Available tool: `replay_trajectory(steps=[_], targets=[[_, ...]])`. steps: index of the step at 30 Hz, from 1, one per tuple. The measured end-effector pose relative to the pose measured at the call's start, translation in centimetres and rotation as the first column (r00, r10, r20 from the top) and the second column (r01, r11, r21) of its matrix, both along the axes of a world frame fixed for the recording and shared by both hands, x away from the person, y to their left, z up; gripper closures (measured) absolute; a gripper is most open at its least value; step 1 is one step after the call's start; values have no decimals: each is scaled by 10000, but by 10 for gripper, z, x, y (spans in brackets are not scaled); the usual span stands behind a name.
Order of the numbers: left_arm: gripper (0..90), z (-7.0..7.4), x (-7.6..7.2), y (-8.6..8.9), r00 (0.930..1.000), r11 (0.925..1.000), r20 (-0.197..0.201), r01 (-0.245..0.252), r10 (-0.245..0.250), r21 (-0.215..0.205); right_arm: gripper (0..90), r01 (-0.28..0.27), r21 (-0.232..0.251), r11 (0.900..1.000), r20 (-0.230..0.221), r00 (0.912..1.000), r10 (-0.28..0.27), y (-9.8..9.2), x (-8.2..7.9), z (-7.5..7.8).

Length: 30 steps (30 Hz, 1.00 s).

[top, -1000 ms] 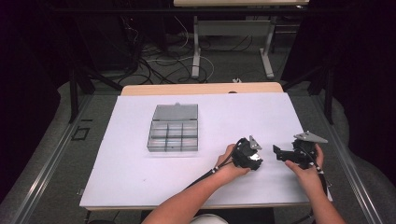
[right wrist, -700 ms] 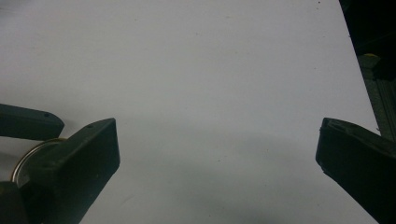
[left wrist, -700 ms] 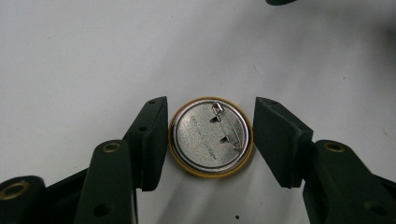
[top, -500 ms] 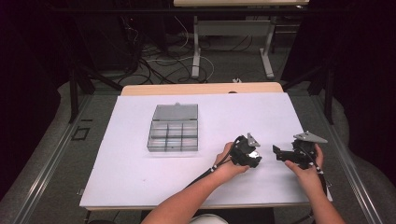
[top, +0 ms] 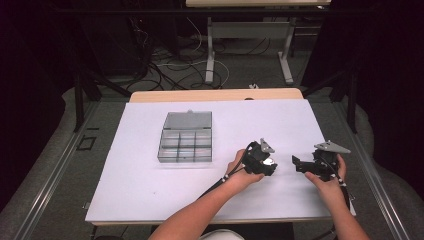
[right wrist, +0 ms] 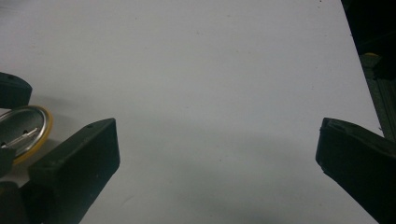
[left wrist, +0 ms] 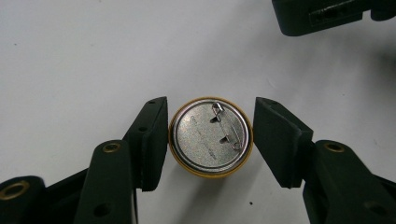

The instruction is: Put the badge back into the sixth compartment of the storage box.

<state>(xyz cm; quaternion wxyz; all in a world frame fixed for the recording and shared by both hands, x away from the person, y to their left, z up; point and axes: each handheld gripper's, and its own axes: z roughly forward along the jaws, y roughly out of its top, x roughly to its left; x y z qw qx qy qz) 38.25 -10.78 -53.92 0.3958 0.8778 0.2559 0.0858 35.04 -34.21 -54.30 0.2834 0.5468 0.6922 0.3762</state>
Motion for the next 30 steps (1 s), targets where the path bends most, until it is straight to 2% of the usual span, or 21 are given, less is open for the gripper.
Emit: replay_trajectory(steps=[5, 9, 17, 20, 30], targets=[[470, 5, 2, 5, 9997, 9996, -54, -253, 252, -112, 0, -45, -114, 9999, -35, 10000, 44, 0, 0, 0], [471, 10, 4, 11, 9994, 9994, -114, -331, 330, -43, 0, 9, 6, 10000, -46, 10000, -9, 1, 0, 0], [471, 16, 6, 22, 9978, 9977, -25, -670, 669, -96, 0, -62, -36, 10000, -23, 10000, 62, 1, 0, 0], [471, 19, 6, 27, 9978, 9978, -101, -655, 654, -101, 0, -41, -8, 10000, -52, 10000, 41, 2, 0, 0], [471, 27, 11, 47, 9946, 9945, -62, -1038, 1037, -143, 0, -75, -50, 10000, -46, 10000, 75, 2, 0, -1]])
